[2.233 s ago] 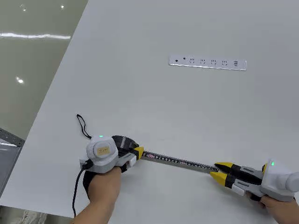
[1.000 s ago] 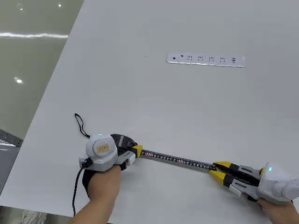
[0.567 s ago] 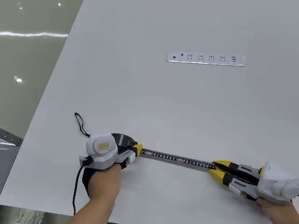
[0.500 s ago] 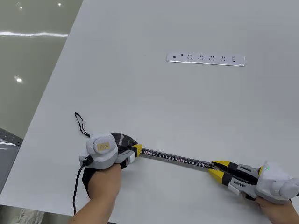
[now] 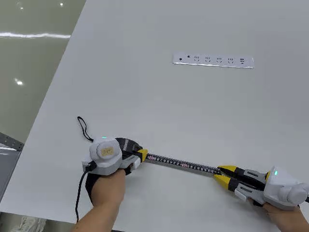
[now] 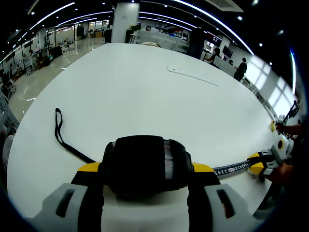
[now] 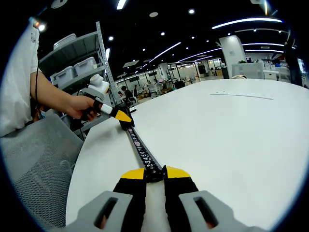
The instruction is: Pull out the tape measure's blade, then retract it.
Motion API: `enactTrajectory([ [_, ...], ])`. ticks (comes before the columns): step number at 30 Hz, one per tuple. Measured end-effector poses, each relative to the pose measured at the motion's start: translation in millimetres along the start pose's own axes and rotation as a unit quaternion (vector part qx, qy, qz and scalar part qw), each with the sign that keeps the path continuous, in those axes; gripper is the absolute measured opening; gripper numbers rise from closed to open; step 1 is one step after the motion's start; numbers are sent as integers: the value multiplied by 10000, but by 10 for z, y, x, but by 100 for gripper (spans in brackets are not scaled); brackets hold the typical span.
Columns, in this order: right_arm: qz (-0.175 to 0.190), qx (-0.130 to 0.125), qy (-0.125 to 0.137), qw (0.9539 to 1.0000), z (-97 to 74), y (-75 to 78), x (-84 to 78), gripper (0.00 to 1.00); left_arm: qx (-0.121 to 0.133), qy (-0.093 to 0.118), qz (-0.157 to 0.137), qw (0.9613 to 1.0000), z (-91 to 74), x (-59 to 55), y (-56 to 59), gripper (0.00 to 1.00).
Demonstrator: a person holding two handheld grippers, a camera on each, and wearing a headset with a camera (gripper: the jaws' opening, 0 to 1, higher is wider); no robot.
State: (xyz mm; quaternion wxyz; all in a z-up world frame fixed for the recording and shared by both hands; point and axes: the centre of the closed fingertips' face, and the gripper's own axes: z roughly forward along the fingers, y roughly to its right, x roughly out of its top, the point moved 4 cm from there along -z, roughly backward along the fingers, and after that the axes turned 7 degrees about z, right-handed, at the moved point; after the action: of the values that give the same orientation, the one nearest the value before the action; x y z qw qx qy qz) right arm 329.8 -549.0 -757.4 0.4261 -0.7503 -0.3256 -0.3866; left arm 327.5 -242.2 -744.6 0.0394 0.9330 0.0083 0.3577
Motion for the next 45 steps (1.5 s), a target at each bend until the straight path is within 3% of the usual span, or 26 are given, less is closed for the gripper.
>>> enactTrajectory([
  [7, -31, 5, -8, 10000, 20, -7, 8, 12, -3, 9, 1, 10000, 0, 1, -1, 68],
  [30, -151, 211, -86, 9996, 331, -81, 87, 13, -1, 12, -4, 10000, -6, 3, 3, 68],
  [45, -164, 253, -92, 9995, 404, -118, 95, 13, 1, 10, -12, 10000, -4, 4, 0, 68],
])
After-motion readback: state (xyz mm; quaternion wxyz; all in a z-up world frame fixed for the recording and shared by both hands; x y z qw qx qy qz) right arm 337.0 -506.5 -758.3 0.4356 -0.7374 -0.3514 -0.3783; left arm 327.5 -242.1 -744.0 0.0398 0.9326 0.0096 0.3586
